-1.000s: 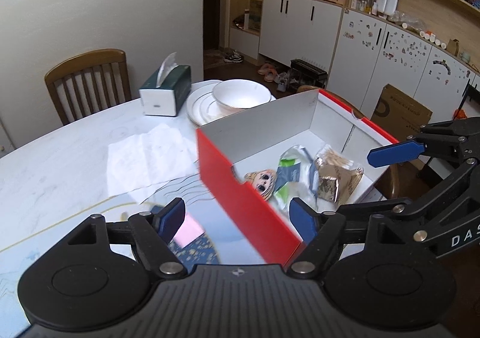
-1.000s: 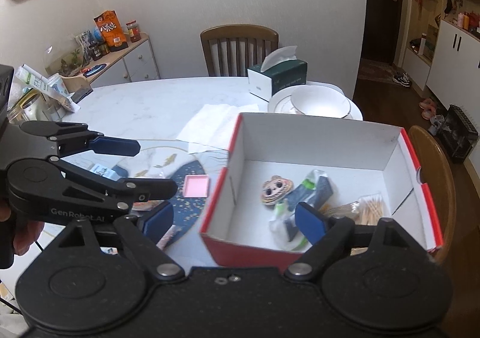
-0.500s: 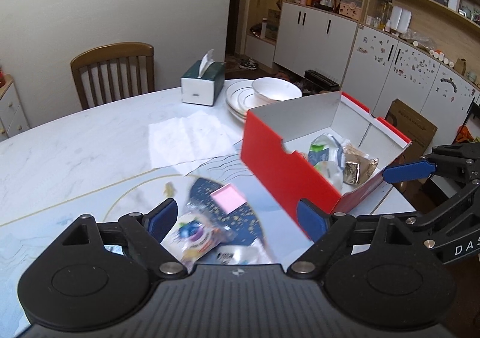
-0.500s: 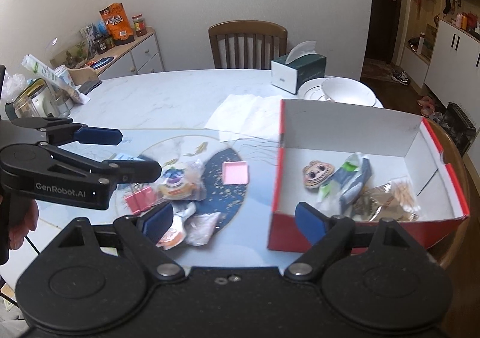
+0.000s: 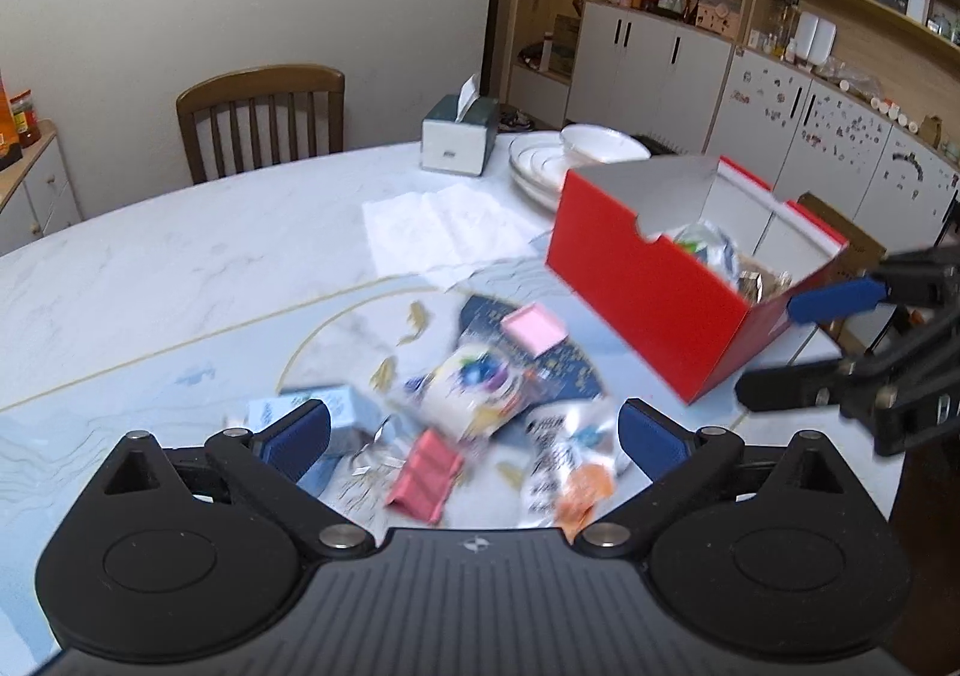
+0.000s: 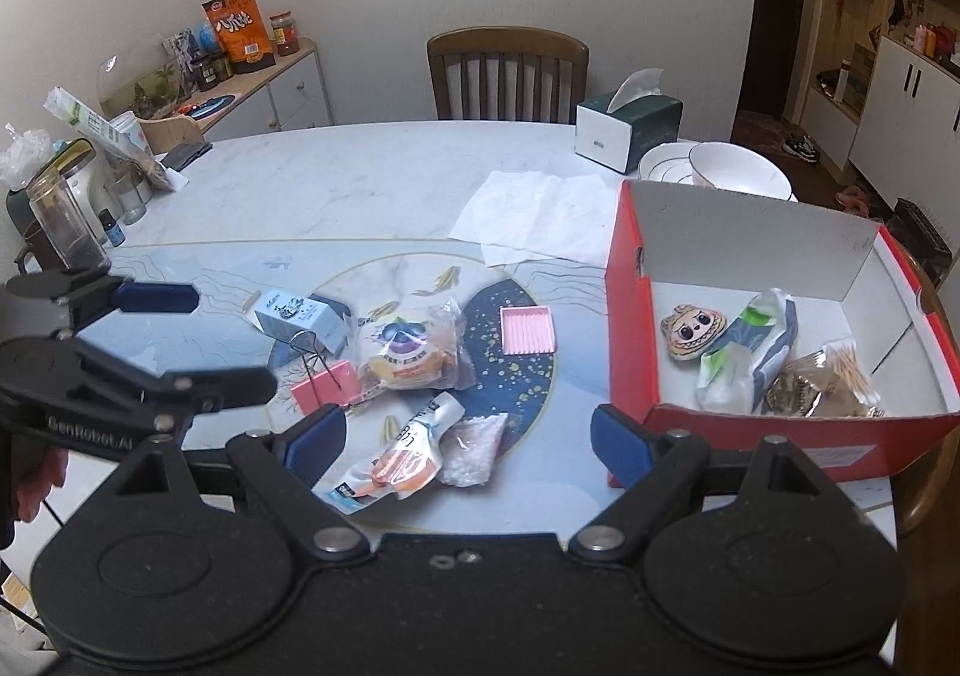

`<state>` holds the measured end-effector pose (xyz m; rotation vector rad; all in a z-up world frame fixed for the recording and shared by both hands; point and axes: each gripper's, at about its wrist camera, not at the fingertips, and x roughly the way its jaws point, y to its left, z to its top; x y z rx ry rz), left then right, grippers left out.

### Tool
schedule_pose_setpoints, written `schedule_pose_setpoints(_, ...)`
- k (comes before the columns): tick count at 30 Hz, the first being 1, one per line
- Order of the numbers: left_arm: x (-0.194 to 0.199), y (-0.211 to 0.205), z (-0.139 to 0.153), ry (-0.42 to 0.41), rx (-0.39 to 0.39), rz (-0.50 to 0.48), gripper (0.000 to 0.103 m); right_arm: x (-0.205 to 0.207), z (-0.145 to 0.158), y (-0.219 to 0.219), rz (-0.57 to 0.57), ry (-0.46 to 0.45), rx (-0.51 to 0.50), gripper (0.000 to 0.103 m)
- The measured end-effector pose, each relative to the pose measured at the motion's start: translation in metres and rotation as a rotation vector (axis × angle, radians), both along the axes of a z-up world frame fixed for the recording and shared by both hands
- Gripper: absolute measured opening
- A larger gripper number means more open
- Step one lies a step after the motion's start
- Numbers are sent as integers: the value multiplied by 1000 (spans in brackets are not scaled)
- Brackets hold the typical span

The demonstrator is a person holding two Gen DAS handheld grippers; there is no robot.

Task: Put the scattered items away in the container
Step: 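Withdraw both tools from the box back toward the item pile, then grasp the blue-white milk carton with the left tool while the right tool grasps the orange sausage packet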

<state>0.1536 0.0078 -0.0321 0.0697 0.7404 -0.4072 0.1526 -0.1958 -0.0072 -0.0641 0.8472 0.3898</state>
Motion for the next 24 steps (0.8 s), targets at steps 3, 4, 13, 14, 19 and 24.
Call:
schedule_pose_setpoints(3, -2, 10, -10, 14, 18, 6, 103, 1, -5, 6, -14, 13, -1, 88)
schedule_pose_setpoints(4, -2, 14, -13, 16, 21, 14, 103, 1, -6, 7, -16, 18, 1, 88)
schedule_pose_setpoints(13, 15, 40, -35, 10, 48, 61, 103, 2, -31, 28, -18, 62, -23, 85)
schedule_pose_setpoints(14, 18, 42, -37, 3, 59, 63, 103, 2, -33, 30, -17, 64, -26, 85)
schedule_pose_setpoints(19, 33, 51, -49, -58, 133, 35, 103, 5, -45, 39, -20, 88, -40, 84)
schedule_pose_setpoints(24, 48, 60, -61, -76, 173, -30, 103, 10, -59, 45, -37, 136, -32, 82)
